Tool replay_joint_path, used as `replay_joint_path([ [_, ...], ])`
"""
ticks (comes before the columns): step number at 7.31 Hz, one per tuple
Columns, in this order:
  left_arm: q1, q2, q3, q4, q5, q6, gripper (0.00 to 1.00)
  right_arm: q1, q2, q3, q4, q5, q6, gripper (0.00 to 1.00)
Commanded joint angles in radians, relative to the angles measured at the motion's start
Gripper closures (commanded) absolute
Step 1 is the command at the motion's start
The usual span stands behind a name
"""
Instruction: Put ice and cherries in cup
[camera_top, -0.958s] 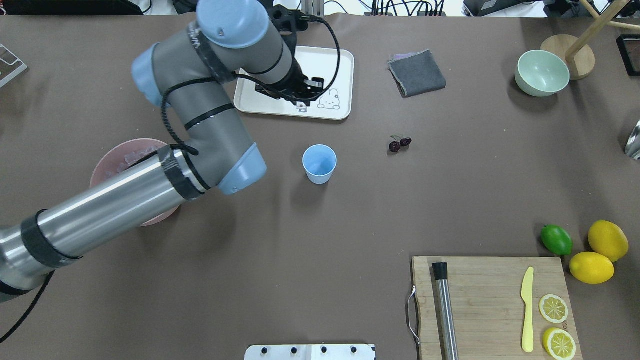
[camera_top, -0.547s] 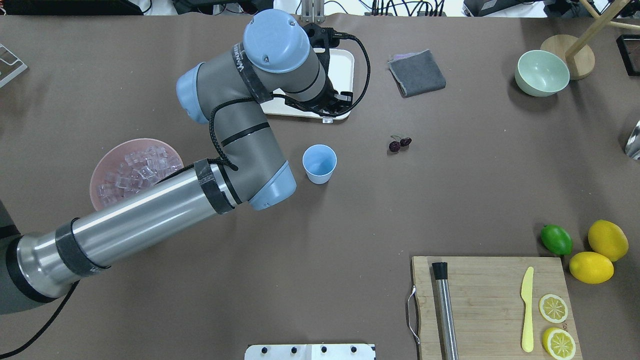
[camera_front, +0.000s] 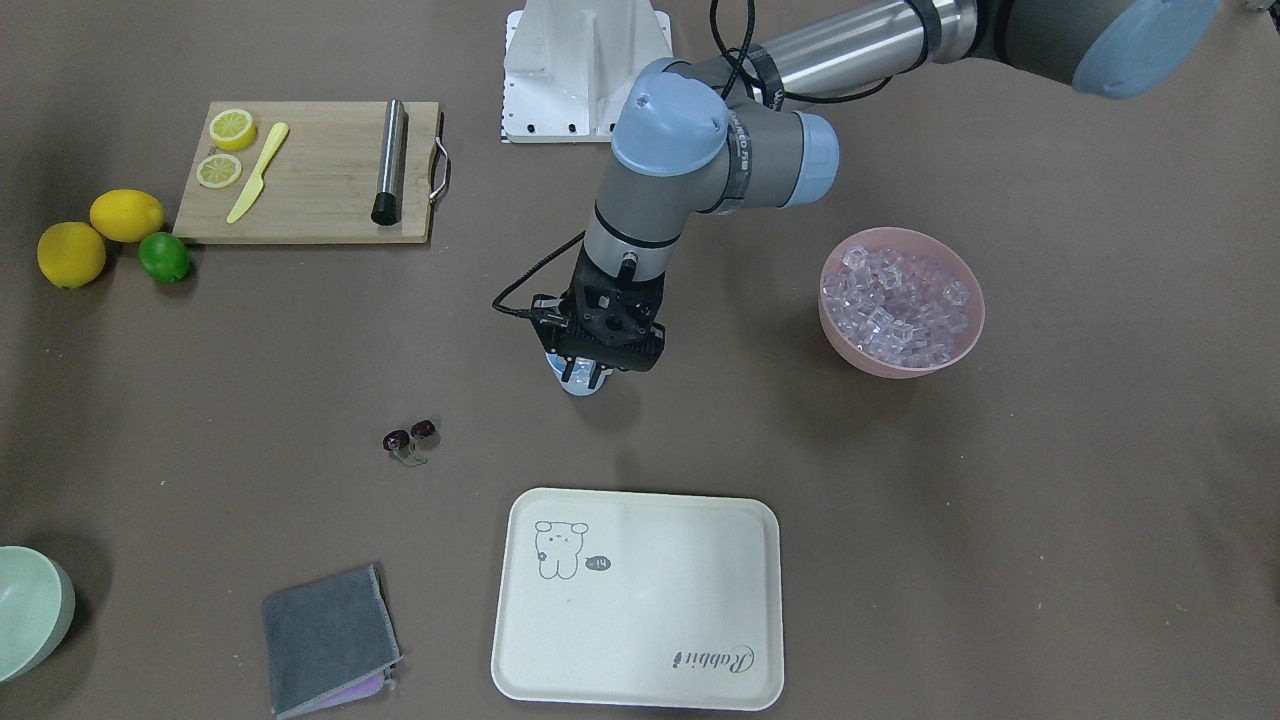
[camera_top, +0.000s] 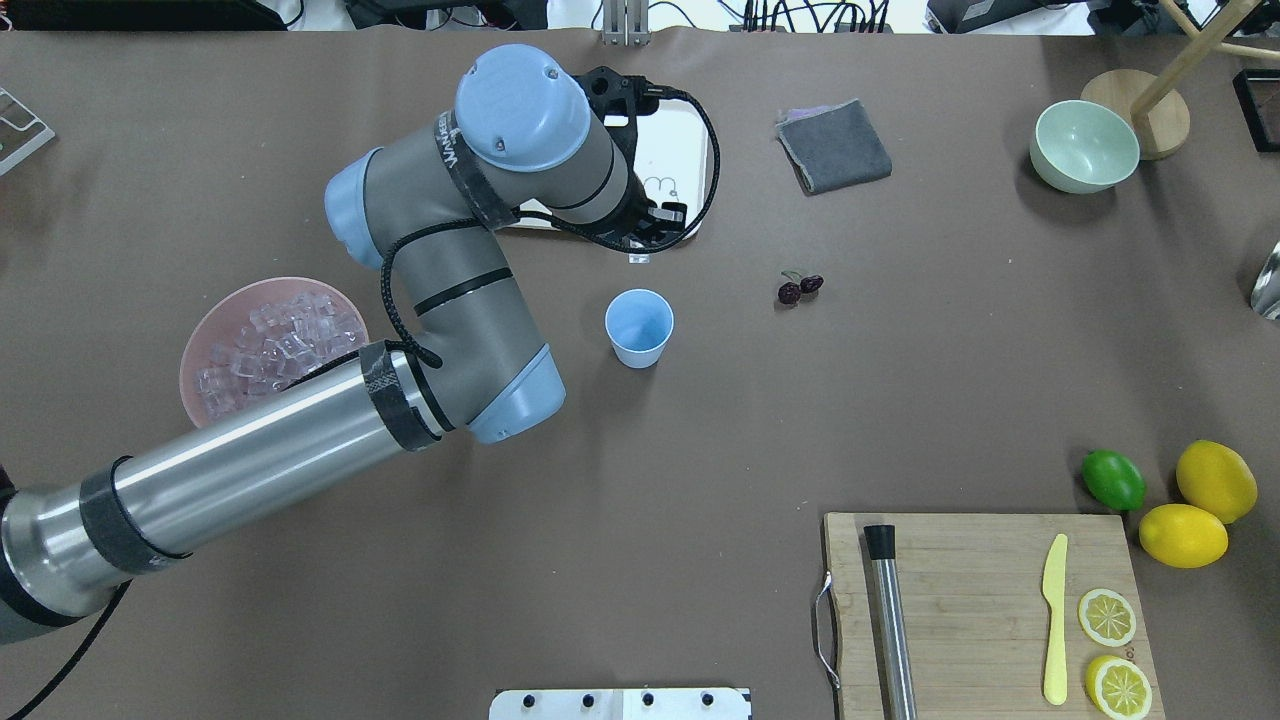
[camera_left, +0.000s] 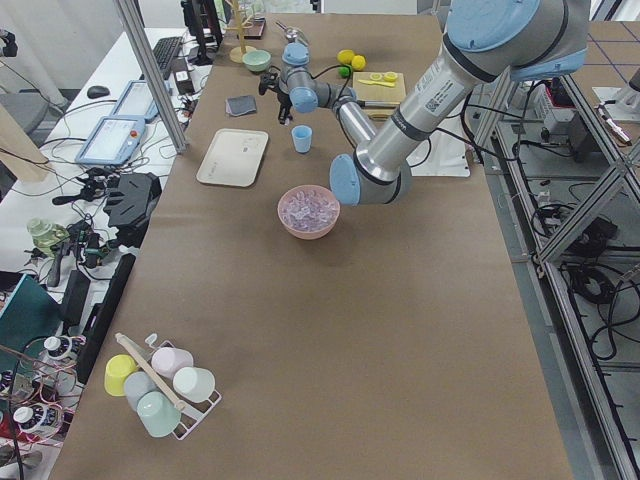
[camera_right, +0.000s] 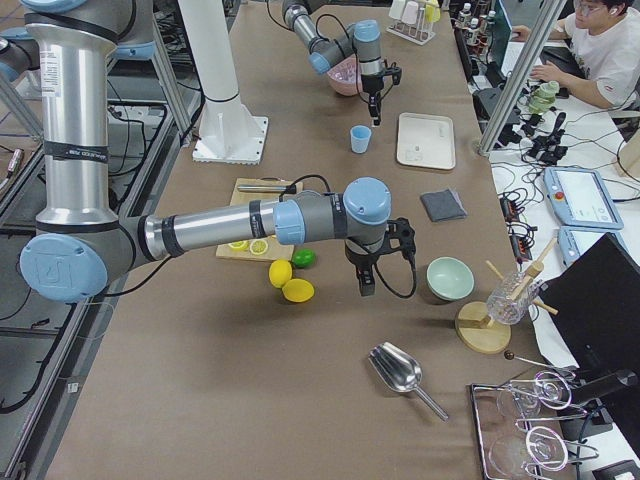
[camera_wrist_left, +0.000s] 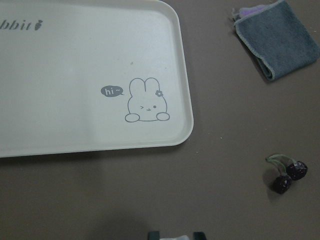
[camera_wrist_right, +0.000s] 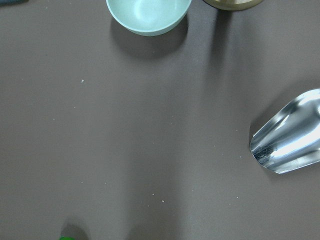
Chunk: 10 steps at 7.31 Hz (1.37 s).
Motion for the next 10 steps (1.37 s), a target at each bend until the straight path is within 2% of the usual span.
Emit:
replay_joint_path([
  [1, 0.023, 0.000, -0.006, 0.000, 0.001, -0.044, 1.00, 0.000, -0.005, -0.008, 0.000, -0.002, -0.001, 0.00],
  [8, 0.007, 0.001, -0.012, 0.012, 0.002, -0.041, 1.00, 0.000, 0.020, 0.004, 0.002, 0.001, 0.007, 0.00],
  [9, 0.005, 0.001, -0.012, 0.010, -0.002, -0.041, 0.30, 0.000, 0.020, 0.009, 0.000, 0.001, 0.007, 0.00],
  [10, 0.003, 0.001, -0.014, 0.010, -0.004, -0.043, 0.20, 0.000, 0.018, 0.009, 0.000, 0.001, 0.007, 0.00],
])
